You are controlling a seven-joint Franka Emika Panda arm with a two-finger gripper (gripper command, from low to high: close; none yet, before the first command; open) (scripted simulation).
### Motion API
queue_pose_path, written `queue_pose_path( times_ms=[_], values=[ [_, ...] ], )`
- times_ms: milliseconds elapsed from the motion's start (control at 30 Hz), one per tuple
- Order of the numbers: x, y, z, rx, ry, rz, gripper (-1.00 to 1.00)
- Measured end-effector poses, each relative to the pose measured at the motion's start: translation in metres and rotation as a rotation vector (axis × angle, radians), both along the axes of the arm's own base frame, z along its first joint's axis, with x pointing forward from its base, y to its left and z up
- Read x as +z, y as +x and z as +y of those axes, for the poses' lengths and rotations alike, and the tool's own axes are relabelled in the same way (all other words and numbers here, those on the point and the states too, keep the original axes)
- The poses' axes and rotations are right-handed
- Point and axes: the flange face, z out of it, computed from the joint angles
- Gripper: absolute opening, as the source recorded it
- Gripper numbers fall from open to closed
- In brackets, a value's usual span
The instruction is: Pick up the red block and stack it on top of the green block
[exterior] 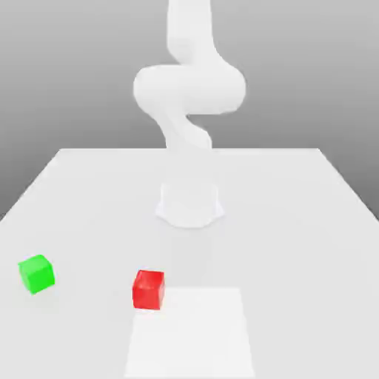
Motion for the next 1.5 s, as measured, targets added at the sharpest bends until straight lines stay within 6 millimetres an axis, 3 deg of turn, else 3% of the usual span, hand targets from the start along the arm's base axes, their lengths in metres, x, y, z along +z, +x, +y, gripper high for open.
queue_pose_path(
  times_ms=[133, 300, 433, 567, 600, 967, 1000, 1233, 1500],
  values=[
    [-0.099, 0.038, -0.012, -0.032, -0.039, 0.153, 0.00],
    [-0.224, 0.049, -0.039, -0.066, -0.044, 0.343, 0.00],
    [-0.325, 0.029, -0.060, -0.089, -0.014, 0.501, 0.00],
    [-0.426, -0.021, -0.074, -0.104, 0.057, 0.672, 0.00],
    [-0.441, -0.029, -0.075, -0.107, 0.069, 0.694, 0.00],
    [-0.511, -0.037, -0.076, -0.111, 0.081, 0.715, 0.00],
    [-0.516, -0.038, -0.075, -0.111, 0.080, 0.716, -1.00],
    [-0.517, -0.038, -0.075, -0.110, 0.081, 0.717, -1.00],
    [-0.473, -0.035, -0.076, -0.114, 0.081, 0.712, -1.00]
  ],
)
